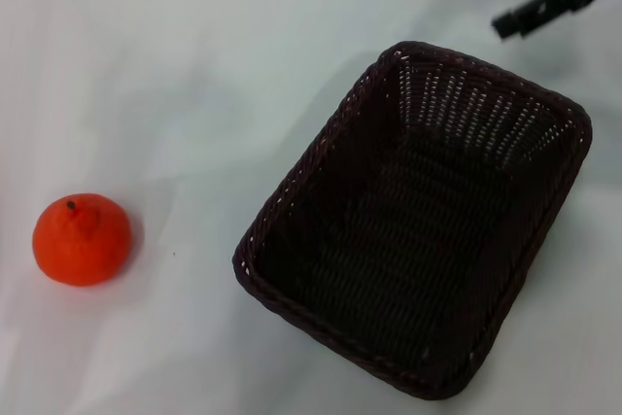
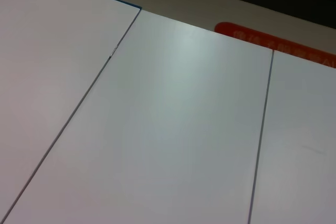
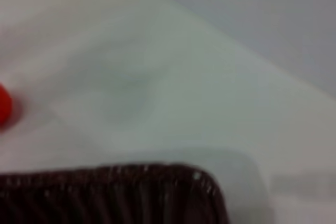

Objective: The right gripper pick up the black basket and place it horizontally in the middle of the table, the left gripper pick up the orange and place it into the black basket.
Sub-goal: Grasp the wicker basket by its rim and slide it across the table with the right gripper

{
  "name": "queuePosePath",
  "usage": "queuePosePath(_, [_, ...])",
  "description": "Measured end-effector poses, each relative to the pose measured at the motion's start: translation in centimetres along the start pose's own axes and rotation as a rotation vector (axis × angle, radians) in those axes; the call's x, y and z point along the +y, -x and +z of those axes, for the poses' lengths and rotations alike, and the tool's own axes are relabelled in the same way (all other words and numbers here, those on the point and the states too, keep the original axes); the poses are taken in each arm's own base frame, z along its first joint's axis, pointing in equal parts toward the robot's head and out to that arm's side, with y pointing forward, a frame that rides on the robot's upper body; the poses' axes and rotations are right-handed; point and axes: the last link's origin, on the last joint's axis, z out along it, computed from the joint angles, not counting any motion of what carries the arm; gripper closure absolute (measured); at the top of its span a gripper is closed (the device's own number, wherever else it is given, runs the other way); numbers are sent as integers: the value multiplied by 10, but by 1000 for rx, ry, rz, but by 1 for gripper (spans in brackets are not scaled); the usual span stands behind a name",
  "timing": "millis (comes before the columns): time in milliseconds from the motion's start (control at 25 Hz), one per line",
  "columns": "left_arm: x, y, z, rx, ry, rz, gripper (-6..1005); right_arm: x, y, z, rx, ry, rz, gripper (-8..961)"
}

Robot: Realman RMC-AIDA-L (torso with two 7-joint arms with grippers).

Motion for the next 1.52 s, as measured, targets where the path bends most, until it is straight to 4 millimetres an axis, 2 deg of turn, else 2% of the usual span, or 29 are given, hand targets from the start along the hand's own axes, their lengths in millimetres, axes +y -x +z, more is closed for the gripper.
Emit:
queuePosePath(560, [4,3,5,-1,23,-16,220,-2,26,70,-174,-51,-1,38])
queuePosePath(800, [5,4,4,-6,27,-19,221,-5,32,78,-203,-83,-26,108])
queuePosePath(1240, [5,4,4,-9,29,-21,220,-5,43,70,-207,-121,29,478])
queuePosePath(1520, [6,5,6,-9,36,-25,220,6,58,49,-66,-171,222,731])
